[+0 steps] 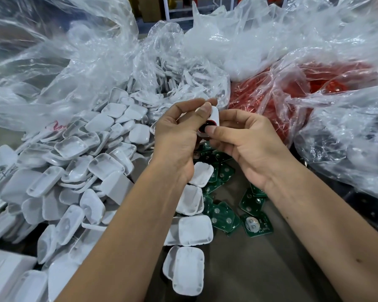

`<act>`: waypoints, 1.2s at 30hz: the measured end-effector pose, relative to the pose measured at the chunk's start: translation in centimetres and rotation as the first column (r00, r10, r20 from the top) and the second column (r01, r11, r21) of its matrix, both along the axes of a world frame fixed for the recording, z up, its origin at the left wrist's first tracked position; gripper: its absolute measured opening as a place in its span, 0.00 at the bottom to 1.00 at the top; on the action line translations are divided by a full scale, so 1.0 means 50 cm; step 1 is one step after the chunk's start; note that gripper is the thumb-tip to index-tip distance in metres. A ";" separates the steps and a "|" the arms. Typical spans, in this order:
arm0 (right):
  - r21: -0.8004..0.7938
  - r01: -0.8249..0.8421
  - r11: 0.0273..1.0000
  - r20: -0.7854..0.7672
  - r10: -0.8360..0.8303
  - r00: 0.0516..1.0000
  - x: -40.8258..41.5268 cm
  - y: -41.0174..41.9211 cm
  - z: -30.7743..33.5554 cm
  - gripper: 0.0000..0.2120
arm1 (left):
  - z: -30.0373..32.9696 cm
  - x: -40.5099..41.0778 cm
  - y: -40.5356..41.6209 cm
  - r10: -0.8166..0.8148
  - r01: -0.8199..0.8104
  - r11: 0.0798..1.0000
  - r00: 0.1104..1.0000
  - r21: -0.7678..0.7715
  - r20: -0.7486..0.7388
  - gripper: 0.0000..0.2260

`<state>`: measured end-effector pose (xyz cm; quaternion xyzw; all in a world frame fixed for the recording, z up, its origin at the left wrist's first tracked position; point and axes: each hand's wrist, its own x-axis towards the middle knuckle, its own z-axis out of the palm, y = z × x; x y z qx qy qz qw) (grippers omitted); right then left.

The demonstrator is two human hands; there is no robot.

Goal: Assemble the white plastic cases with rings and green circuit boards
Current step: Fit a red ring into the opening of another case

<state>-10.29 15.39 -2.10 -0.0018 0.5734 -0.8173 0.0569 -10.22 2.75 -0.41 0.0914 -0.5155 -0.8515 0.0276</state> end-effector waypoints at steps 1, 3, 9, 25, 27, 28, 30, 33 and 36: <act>0.009 0.032 0.999 0.002 -0.032 0.999 -0.001 0.000 0.000 0.19 | -0.001 0.000 -0.003 0.009 -0.010 0.997 1.000 -0.070 -0.010 0.04; 0.030 0.094 0.995 0.008 -0.094 0.996 -0.005 0.003 0.001 0.16 | -0.003 0.000 -0.010 0.020 -0.025 0.974 1.000 -0.226 -0.024 0.07; 0.035 0.167 0.985 0.014 -0.167 0.986 -0.004 0.006 0.007 0.13 | 0.003 0.003 -0.027 -0.076 0.060 0.942 0.996 -0.329 -0.036 0.05; -0.075 0.138 0.988 0.105 -0.130 0.986 -0.003 0.018 0.018 0.19 | 0.005 0.003 -0.024 -0.088 0.050 0.908 0.993 -0.417 -0.073 0.06; -0.021 0.133 0.991 0.075 -0.131 0.989 -0.004 0.021 0.019 0.20 | 0.004 0.002 -0.026 -0.090 0.058 0.913 0.994 -0.404 -0.061 0.05; -0.006 0.124 0.992 0.064 -0.123 0.990 -0.005 0.023 0.020 0.20 | 0.005 0.001 -0.028 -0.094 0.068 0.919 0.994 -0.388 -0.049 0.05; -0.037 0.073 0.997 0.063 -0.070 0.996 -0.008 0.029 0.022 0.18 | 0.008 0.000 -0.034 -0.117 0.106 0.944 0.993 -0.311 -0.017 0.05; -0.167 -0.032 0.985 0.089 0.047 0.995 -0.013 0.040 0.022 0.13 | 0.013 -0.003 -0.040 -0.181 0.184 0.973 0.983 -0.140 0.027 0.04; -0.287 -0.080 0.954 0.112 0.117 0.987 -0.016 0.044 0.019 0.10 | 0.011 -0.007 -0.044 -0.247 0.249 0.968 0.967 -0.019 0.056 0.05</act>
